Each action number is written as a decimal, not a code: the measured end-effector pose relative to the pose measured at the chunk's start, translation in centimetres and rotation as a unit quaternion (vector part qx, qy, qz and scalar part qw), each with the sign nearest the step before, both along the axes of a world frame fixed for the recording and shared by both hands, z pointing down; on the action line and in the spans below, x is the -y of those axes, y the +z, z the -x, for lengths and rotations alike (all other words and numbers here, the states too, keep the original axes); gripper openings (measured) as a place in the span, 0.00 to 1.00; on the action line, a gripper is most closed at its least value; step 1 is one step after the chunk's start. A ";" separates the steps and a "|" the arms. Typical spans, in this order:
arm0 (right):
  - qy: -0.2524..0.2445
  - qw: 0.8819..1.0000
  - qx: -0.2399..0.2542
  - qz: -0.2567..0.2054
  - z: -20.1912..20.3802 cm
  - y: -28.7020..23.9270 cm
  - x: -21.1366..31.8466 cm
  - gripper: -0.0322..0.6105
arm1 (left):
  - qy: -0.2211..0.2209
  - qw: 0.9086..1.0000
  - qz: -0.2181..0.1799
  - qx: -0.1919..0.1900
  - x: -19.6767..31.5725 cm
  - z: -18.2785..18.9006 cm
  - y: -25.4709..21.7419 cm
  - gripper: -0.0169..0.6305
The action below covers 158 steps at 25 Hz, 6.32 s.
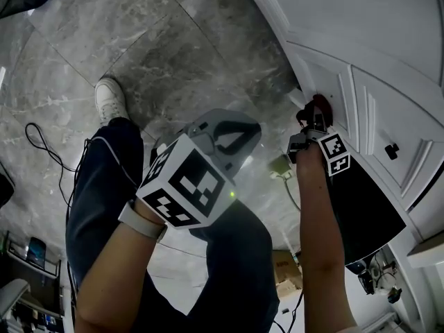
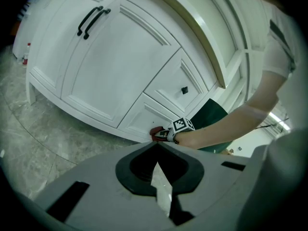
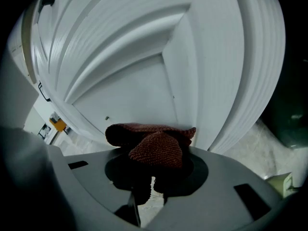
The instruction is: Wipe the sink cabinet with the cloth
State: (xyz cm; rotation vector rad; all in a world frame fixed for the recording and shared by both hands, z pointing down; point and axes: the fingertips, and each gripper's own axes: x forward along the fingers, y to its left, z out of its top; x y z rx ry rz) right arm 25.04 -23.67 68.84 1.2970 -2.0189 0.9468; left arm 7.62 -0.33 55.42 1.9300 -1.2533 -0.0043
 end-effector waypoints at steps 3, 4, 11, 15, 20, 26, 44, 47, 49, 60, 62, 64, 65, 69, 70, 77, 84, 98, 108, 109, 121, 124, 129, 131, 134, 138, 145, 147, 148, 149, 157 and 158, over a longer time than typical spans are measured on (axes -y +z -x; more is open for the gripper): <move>0.005 1.000 -0.003 0.001 0.5 0.1 -0.1 0.22 | 0.000 1.000 -0.001 -0.003 -0.2 0.6 -0.1 0.04; 0.007 1.000 -0.002 0.002 0.8 0.1 -0.2 0.22 | -0.001 1.000 -0.001 -0.004 -0.3 0.9 -0.1 0.04; 0.001 1.000 0.010 0.004 4.6 0.0 -0.7 0.22 | -0.003 1.000 -0.007 -0.012 -0.1 2.6 -0.4 0.04; -0.004 1.000 0.023 0.005 7.4 -0.3 -1.0 0.22 | -0.003 1.000 -0.009 -0.013 -0.1 3.8 -0.4 0.04; 0.003 0.999 0.035 0.006 9.3 -1.1 -1.4 0.22 | -0.010 1.000 -0.015 -0.011 0.3 5.5 -0.7 0.04; 0.008 0.998 0.058 -0.004 9.8 -3.2 -1.6 0.22 | -0.001 1.000 -0.023 -0.011 0.7 4.9 -1.3 0.04; 0.035 0.996 0.068 -0.041 2.2 -7.3 -0.6 0.22 | 0.039 0.999 -0.030 -0.006 0.9 0.3 -1.9 0.04; 0.031 0.997 0.061 -0.036 1.6 -6.5 -0.4 0.22 | 0.039 0.999 -0.029 -0.003 0.9 0.2 -1.8 0.04; 0.031 0.997 0.057 -0.031 1.5 -5.8 -0.3 0.22 | 0.035 0.999 -0.028 -0.003 0.8 0.5 -1.8 0.04; 0.037 0.998 0.055 -0.011 4.0 -2.4 -0.7 0.22 | 0.018 0.999 -0.027 0.001 0.3 2.1 -1.7 0.04; 0.040 0.997 0.059 -0.008 4.4 -2.1 -0.9 0.22 | 0.021 0.999 -0.028 0.003 0.1 2.0 -1.6 0.04; 0.042 0.997 0.065 -0.004 4.8 -2.0 -1.0 0.21 | 0.025 0.999 -0.029 0.006 0.0 1.9 -1.6 0.04; 0.041 0.997 0.070 -0.002 5.0 -2.1 -1.0 0.21 | 0.024 0.999 -0.029 0.006 0.1 2.0 -1.6 0.04; 0.027 0.995 0.091 0.004 6.3 -2.8 -1.8 0.21 | 0.017 1.000 -0.022 0.012 -0.2 2.1 -1.2 0.04; 0.025 0.995 0.098 0.005 6.7 -3.1 -2.0 0.21 | 0.020 0.999 -0.021 0.015 -0.3 1.9 -1.1 0.04; 0.029 0.989 0.146 0.001 8.4 -5.7 -3.8 0.21 | 0.035 0.999 -0.009 0.033 -1.4 0.9 -0.5 0.04; 0.025 0.987 0.156 -0.013 8.0 -8.9 -6.0 0.21 | 0.031 0.998 0.000 0.055 -3.0 1.7 -1.4 0.04; -0.112 0.982 0.148 -0.036 11.8 -22.2 -14.0 0.21 | 0.043 0.997 -0.008 0.064 -3.0 3.0 -12.2 0.04; -0.210 0.959 0.140 -0.129 14.5 -37.9 -16.9 0.21 | 0.088 0.988 -0.068 0.104 -2.7 4.0 -25.5 0.04; -0.213 0.958 0.140 -0.133 14.3 -39.5 -17.3 0.21 | 0.093 0.988 -0.070 0.106 -3.1 3.9 -26.9 0.04; -0.243 0.933 0.158 -0.214 12.7 -58.1 -20.1 0.21 | 0.103 0.979 -0.127 0.119 -2.5 2.8 -43.4 0.04; -0.238 0.928 0.170 -0.232 11.9 -62.3 -19.8 0.21 | 0.115 0.974 -0.147 0.127 -1.7 1.6 -47.1 0.04; -0.255 0.912 0.172 -0.272 10.2 -68.8 -20.0 0.21 | 0.125 0.965 -0.183 0.138 -0.8 -0.7 -53.6 0.04; -0.257 0.906 0.174 -0.287 9.4 -71.4 -20.4 0.21 | 0.126 0.962 -0.199 0.138 -0.7 -1.6 -56.0 0.04; -0.254 0.902 0.180 -0.301 8.5 -74.7 -20.8 0.21 | 0.126 0.956 -0.227 0.136 -0.3 -2.6 -59.7 0.04; -0.258 0.890 0.185 -0.328 7.8 -78.6 -21.4 0.21 | 0.127 0.948 -0.259 0.130 0.0 -3.7 -64.0 0.04; -0.238 0.873 0.199 -0.376 6.7 -84.2 -21.4 0.21 | 0.131 0.936 -0.296 0.137 -0.7 -3.8 -68.9 0.05; -0.232 0.872 0.194 -0.384 6.7 -84.8 -21.2 0.21 | 0.135 0.934 -0.299 0.141 -0.7 -3.4 -69.7 0.05; -0.233 0.871 0.189 -0.390 6.7 -85.0 -21.1 0.21 | 0.137 0.933 -0.302 0.143 -0.7 -3.3 -70.1 0.05; -0.236 0.868 0.182 -0.396 6.8 -85.1 -21.2 0.21 | 0.138 0.931 -0.305 0.146 -0.7 -3.3 -70.4 0.05; -0.231 0.863 0.188 -0.408 7.8 -85.6 -21.8 0.21 | 0.137 0.928 -0.312 0.152 -0.3 -3.1 -71.4 0.05; -0.230 0.863 0.189 -0.408 7.8 -85.6 -21.8 0.21 | 0.135 0.929 -0.310 0.152 -0.4 -3.0 -71.3 0.05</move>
